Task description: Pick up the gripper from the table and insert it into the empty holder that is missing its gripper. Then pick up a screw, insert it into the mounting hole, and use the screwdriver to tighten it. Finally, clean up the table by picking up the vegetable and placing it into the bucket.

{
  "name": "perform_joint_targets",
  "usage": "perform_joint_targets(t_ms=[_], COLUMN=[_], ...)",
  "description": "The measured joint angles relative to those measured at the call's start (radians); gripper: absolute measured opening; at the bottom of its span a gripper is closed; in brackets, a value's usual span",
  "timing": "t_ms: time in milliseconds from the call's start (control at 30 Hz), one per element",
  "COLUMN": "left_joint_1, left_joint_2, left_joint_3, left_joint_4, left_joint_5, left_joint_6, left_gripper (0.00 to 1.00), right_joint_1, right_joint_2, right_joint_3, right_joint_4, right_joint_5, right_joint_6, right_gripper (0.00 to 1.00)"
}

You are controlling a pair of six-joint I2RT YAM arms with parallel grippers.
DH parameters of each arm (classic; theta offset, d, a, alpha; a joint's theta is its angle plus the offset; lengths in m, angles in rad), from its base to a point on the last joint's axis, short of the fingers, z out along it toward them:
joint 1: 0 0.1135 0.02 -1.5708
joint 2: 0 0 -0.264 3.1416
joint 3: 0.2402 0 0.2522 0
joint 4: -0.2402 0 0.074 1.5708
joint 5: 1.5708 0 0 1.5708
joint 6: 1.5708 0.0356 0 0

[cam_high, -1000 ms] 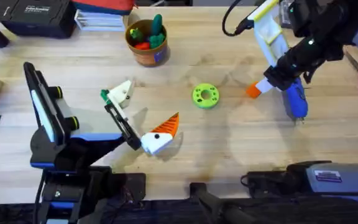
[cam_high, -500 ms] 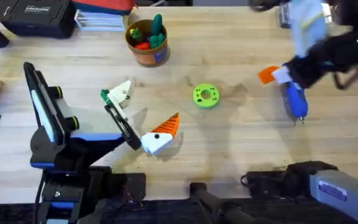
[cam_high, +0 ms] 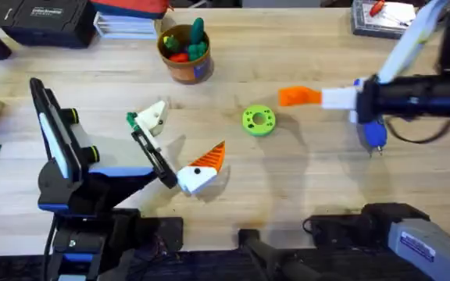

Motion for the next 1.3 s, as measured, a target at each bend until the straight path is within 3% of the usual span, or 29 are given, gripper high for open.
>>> perform_joint_targets(t_ms=[100, 233, 400, 600, 933, 1133, 1300], left_joint_1=[0.000, 0.000, 0.000, 0.000, 0.000, 0.000, 0.000], left_joint_2=[0.000, 0.000, 0.000, 0.000, 0.000, 0.000, 0.000], left_joint_3=[0.000, 0.000, 0.000, 0.000, 0.000, 0.000, 0.000], left_joint_4=[0.000, 0.000, 0.000, 0.000, 0.000, 0.000, 0.000], left_joint_5=[0.000, 0.000, 0.000, 0.000, 0.000, 0.000, 0.000], left_joint_6=[0.000, 0.000, 0.000, 0.000, 0.000, 0.000, 0.000], left_gripper=[0.986, 0.986, 0.986, 0.986, 0.986, 0.986, 0.986], right_joint_1=[0.037, 0.121, 0.242, 0.318, 0.476, 0.483, 0.498], right_joint_2=[0.038, 0.109, 0.221, 0.343, 0.452, 0.549, 0.635], right_joint_3=[-0.077, -0.108, -0.108, -0.109, -0.112, -0.112, -0.098], right_joint_4=[0.230, 0.405, 0.582, 0.717, 1.017, 1.163, 1.173], right_joint_5=[-0.126, -0.206, -0.253, -0.268, -0.328, -0.442, -0.517], right_joint_6=[0.203, 0.435, 0.641, 0.859, 1.044, 1.168, 1.227], right_gripper=[0.012, 0.012, 0.012, 0.012, 0.012, 0.012, 0.012])
